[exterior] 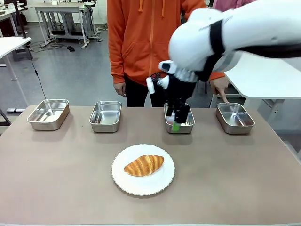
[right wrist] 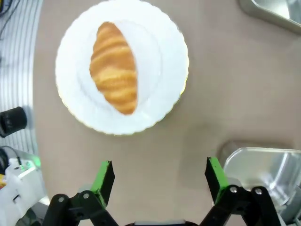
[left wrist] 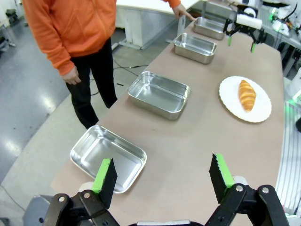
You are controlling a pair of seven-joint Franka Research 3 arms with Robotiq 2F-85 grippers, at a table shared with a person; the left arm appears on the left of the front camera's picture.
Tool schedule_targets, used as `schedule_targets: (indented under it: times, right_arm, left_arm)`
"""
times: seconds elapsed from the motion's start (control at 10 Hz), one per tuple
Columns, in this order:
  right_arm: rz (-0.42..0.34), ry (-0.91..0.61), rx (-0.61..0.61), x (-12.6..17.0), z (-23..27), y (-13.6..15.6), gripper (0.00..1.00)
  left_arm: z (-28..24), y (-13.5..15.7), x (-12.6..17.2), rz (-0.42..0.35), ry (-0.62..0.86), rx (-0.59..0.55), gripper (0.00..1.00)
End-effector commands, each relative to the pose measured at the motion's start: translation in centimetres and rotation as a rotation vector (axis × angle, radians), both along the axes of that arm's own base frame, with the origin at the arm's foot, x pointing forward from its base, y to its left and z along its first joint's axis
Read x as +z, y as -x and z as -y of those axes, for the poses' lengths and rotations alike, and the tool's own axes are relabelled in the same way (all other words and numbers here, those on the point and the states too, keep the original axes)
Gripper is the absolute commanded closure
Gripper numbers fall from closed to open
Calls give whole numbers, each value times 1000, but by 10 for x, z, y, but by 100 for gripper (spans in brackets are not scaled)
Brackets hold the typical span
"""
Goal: Place the bread in the container.
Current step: Place the Butter Roll into the Airtight Container indicated by the human.
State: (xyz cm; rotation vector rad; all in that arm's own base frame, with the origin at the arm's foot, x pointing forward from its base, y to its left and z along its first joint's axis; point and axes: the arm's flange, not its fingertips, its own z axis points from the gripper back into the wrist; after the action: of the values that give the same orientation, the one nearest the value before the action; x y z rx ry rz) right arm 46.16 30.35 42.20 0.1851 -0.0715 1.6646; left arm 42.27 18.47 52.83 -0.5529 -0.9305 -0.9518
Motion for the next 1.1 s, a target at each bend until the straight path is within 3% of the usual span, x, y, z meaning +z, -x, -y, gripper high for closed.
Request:
schedule_targets:
  times: [0.0,0.2,0.3,0.4,0.5,0.9,1.0]
  right_arm:
    - [86,97,-16,-16,-25,15,0]
    - [139,117,20,-29,-39,32,0]
    - [119,121,42,-31,-43,36,0]
    - [36,86,-61,-15,-23,19,0]
    - [90,104,60,-28,-46,33,0]
    - [79,105,43,-28,-44,32,0]
    - [126,93,45,-31,-58,42,0]
  left_arm:
    - [-1,2,2,15,8,-13,0]
    - [-1,2,2,15,8,-13,0]
    - [-1,2,2,15,8,-13,0]
    - [-1,2,2,15,8,-13,0]
    - [-1,2,2,15,8,-13,0]
    - [-1,2,2,15,8,-13,0]
    - [-1,2,2,15,8,-13,0]
